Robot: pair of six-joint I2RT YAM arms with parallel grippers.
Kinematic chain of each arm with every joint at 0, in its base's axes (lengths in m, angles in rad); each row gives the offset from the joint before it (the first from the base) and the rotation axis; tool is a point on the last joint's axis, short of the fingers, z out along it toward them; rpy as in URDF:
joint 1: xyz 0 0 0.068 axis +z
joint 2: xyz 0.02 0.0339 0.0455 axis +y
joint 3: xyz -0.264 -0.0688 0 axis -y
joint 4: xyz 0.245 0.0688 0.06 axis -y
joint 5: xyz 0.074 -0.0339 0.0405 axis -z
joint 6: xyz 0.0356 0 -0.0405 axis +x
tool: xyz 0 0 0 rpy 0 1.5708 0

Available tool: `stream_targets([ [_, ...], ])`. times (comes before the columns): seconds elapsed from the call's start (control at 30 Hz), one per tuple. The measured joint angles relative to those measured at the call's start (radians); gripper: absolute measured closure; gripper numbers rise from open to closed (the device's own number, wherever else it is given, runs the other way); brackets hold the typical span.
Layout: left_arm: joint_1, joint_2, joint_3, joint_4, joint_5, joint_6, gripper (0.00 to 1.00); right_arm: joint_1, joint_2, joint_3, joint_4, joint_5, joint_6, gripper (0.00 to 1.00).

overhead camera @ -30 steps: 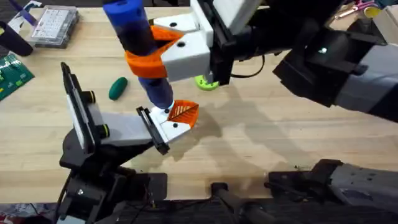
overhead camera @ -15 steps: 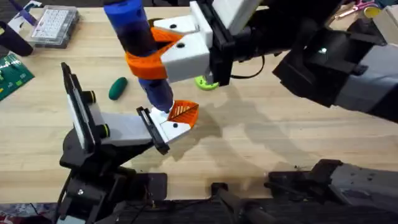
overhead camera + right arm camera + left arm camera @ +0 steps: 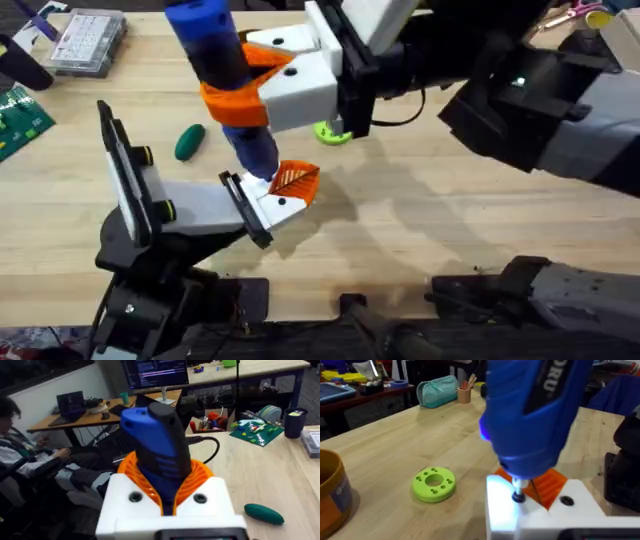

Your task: Pick up the gripper from the table and insert it into the empty holder that is missing its gripper. Then pick up a screw, insert it into the mounting hole, and use the screwdriver to tighten it. Finally, clean up the table by picking up the vegetable and placing it into the bucket.

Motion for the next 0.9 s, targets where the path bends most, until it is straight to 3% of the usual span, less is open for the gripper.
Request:
stream_targets([
  [0.63,0.0,0.0,0.0,-0.013,0.004,0.0,0.985,0.0,0.0,0.0,-0.057,0.004,-0.017,0.927],
  [0.83,0.0,-0.001,0.0,0.005,0.003,0.0,0.985,-0.001,0.001,0.003,0.029,0.013,0.026,0.925],
  [0.9,0.0,-0.001,0.0,0.001,0.003,0.0,0.985,-0.021,0.002,0.069,0.043,0.019,0.057,0.926],
])
